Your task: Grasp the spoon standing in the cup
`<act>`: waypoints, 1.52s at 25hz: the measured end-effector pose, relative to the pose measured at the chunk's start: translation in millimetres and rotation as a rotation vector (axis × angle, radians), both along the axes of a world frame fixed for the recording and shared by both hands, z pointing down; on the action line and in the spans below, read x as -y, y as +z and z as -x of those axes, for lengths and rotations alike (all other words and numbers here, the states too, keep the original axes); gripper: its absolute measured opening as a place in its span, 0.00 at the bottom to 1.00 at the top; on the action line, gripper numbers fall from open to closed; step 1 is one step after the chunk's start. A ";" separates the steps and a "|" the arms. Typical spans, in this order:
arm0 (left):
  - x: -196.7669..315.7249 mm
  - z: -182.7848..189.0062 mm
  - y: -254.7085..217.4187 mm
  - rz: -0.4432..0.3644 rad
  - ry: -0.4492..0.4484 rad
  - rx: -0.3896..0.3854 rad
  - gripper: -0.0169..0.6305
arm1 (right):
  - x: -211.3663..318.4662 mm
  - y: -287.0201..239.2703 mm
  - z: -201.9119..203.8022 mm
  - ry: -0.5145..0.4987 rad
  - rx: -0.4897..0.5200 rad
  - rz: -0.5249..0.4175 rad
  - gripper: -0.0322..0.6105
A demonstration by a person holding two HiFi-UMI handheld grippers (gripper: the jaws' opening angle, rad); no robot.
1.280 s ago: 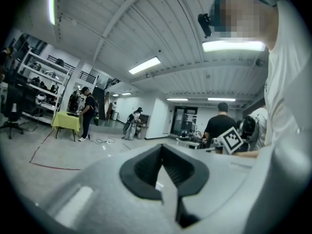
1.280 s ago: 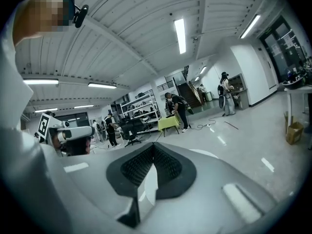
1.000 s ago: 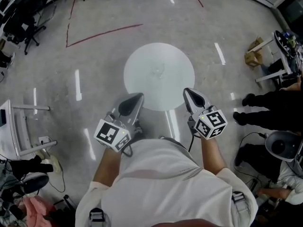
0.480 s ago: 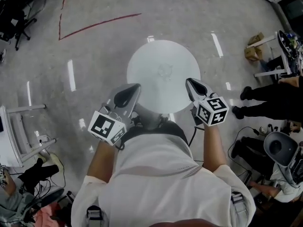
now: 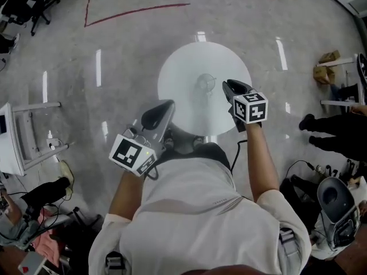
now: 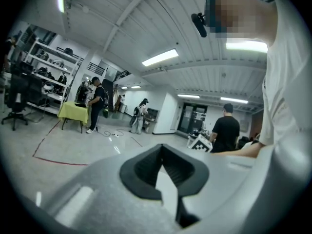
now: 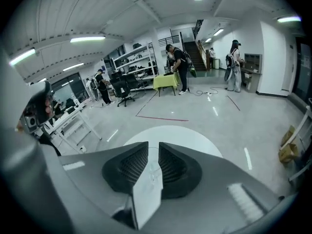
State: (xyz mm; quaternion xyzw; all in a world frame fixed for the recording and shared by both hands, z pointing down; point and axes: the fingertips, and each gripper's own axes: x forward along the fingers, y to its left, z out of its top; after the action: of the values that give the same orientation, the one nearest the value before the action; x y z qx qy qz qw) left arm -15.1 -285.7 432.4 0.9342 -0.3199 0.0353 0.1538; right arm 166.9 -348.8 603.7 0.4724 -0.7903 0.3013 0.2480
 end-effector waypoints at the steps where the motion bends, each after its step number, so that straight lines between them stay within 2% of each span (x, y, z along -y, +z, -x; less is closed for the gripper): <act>1: 0.9 -2.2 2.2 0.006 -0.013 0.003 0.03 | 6.8 11.8 -0.9 -0.012 0.001 0.023 0.16; 5: 4.6 2.5 9.4 0.030 -0.077 0.011 0.03 | 29.7 59.6 2.3 -0.049 -0.002 0.141 0.16; 10: 6.5 20.1 21.7 0.051 -0.134 0.023 0.03 | 41.5 95.6 12.4 -0.057 0.034 0.254 0.16; 18: 13.8 42.5 29.6 0.072 -0.192 0.033 0.03 | 47.4 124.7 29.7 -0.091 0.026 0.340 0.16; 21: 16.1 46.6 30.6 0.074 -0.194 0.031 0.03 | 49.8 126.7 33.4 -0.088 0.011 0.349 0.08; 27: 14.4 49.7 24.9 0.063 -0.177 0.018 0.03 | 44.5 92.5 36.9 -0.083 0.011 0.279 0.07; 30: 14.1 48.3 16.1 0.046 -0.154 0.006 0.03 | 36.5 61.8 35.3 -0.063 0.044 0.222 0.07; 38: 13.8 35.4 -15.6 -0.018 -0.040 -0.027 0.03 | 10.2 -51.5 22.9 0.021 0.135 -0.003 0.07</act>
State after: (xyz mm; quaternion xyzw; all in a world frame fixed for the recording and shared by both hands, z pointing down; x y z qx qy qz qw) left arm -50.5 -299.4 416.9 0.9294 -0.3366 0.0167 0.1506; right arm 144.0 -359.0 552.3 0.4597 -0.8006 0.3339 0.1902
